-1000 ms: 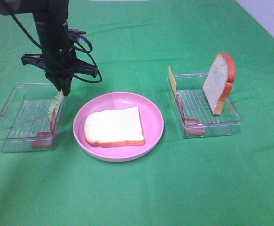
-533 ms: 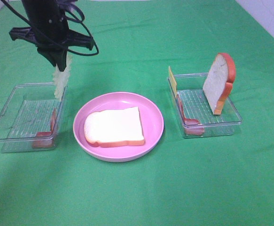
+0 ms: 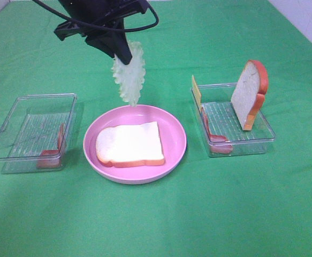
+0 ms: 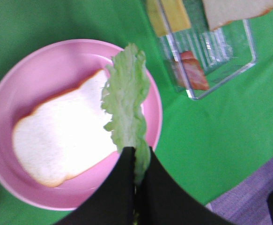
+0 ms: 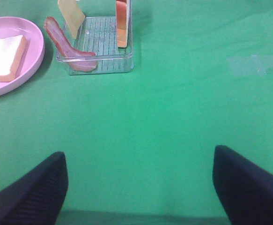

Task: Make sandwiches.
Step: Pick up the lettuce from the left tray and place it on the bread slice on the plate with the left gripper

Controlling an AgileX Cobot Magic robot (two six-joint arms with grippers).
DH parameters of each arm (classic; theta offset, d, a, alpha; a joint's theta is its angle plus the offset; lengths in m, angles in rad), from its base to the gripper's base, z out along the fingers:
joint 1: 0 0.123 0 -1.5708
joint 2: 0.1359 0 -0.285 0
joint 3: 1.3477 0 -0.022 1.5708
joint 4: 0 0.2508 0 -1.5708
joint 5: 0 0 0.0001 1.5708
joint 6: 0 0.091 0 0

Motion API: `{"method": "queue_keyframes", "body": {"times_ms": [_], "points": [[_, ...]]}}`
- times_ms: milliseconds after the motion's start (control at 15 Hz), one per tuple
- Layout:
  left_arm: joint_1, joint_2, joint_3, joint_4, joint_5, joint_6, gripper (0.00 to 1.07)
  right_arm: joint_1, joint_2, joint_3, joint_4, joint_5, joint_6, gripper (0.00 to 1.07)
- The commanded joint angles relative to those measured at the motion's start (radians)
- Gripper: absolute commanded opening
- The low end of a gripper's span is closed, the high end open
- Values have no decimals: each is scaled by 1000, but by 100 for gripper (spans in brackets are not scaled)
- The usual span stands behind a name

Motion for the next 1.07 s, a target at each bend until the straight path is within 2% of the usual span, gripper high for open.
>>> {"method": "queue_keyframes", "body": {"times_ms": [67,267,600,867,1067], "points": [[-24,42,-2,-114,-11,50,0,-3,-31,1,1,-4,-3,82],[-64,128,-2,-200,4,63,0,-3,-31,1,1,-4,-3,82],[-88,219,-2,-202,0,57,0,-3,-31,1,1,-4,-3,82],[-87,237,-2,-155,-2,50,0,-3,-31,1,1,-4,-3,82],[-86,237,-2,2,5,-19,0,-3,-31,1,1,-4,-3,82]]}}
